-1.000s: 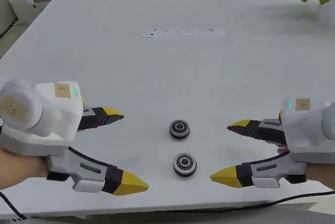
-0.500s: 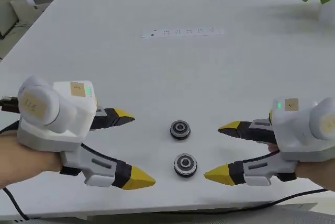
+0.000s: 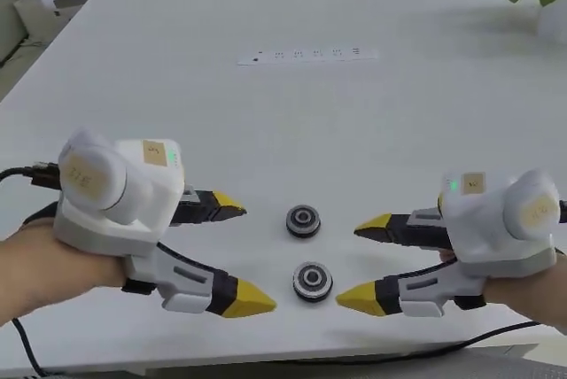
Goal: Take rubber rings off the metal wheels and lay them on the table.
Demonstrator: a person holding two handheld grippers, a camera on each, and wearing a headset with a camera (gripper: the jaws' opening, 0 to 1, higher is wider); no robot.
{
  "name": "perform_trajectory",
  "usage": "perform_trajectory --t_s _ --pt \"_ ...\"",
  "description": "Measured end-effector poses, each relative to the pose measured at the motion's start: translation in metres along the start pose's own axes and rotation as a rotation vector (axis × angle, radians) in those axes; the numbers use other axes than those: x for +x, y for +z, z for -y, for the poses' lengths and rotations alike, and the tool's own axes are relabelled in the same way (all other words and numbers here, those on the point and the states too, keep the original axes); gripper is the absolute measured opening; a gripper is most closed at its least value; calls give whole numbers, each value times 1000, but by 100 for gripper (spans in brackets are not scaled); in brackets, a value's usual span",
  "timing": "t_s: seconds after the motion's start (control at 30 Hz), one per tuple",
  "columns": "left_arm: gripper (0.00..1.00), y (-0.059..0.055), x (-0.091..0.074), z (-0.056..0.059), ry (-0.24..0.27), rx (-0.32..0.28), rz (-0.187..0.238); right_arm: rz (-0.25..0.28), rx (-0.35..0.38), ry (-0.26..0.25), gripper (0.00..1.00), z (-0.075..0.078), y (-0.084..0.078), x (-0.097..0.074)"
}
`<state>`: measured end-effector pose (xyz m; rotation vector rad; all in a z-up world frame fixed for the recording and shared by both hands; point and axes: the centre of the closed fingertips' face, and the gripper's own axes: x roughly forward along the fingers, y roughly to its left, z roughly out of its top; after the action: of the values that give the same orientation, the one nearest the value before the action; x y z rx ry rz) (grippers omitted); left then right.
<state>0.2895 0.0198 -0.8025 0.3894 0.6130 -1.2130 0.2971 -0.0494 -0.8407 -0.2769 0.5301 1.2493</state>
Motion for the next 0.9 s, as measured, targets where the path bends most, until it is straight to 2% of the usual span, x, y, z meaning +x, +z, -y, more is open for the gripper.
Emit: perform_trajectory --t_s 0.7,0.9 --pt "56 -6 24 3 -61 -13 -19 5 30 49 34 -6 -6 12" --pt "51 -7 28 6 -78 -10 -27 -6 22 69 30 -12 -9 16"
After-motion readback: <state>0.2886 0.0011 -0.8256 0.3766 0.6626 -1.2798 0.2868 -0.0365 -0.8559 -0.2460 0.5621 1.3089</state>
